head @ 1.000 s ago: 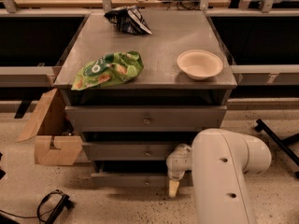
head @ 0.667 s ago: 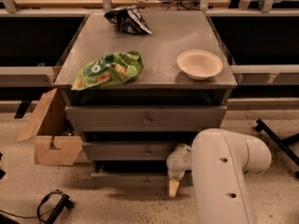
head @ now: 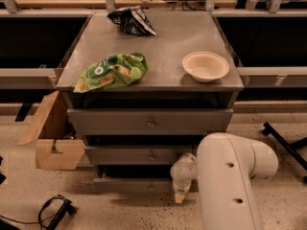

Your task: Open bottom drawer

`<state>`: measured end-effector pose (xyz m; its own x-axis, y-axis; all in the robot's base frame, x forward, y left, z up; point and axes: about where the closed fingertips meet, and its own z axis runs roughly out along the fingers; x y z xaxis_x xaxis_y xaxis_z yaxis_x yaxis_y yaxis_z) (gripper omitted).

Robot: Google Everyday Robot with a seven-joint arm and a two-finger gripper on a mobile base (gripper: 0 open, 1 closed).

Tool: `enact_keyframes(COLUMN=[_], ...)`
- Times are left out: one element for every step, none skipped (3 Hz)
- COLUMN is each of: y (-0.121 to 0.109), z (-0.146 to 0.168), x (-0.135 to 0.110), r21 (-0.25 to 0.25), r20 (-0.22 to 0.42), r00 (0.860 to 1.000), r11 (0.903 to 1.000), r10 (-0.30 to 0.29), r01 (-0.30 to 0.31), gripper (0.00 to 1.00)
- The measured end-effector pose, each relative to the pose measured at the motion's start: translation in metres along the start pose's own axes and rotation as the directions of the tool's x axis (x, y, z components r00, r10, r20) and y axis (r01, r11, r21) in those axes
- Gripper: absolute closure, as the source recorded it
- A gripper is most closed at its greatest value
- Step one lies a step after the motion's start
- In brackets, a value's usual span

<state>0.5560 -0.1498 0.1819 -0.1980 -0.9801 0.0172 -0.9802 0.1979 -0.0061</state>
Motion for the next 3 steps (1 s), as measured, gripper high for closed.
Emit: enact_keyframes(y=[-0.002, -0.006, -0.007], z=[-0.007, -0.012, -0.018], x=[0.0, 0.001, 0.005], r21=[0.002, 0.003, 0.007], r20=[-0.017, -0.028, -0.037], r00=[1.0, 1.0, 0.999], r11=[1.0, 1.0, 1.0], r10=[-0.009, -0.009, -0.005], r01=[0.009, 0.009, 0.005], gripper=[0.65, 0.88, 1.0])
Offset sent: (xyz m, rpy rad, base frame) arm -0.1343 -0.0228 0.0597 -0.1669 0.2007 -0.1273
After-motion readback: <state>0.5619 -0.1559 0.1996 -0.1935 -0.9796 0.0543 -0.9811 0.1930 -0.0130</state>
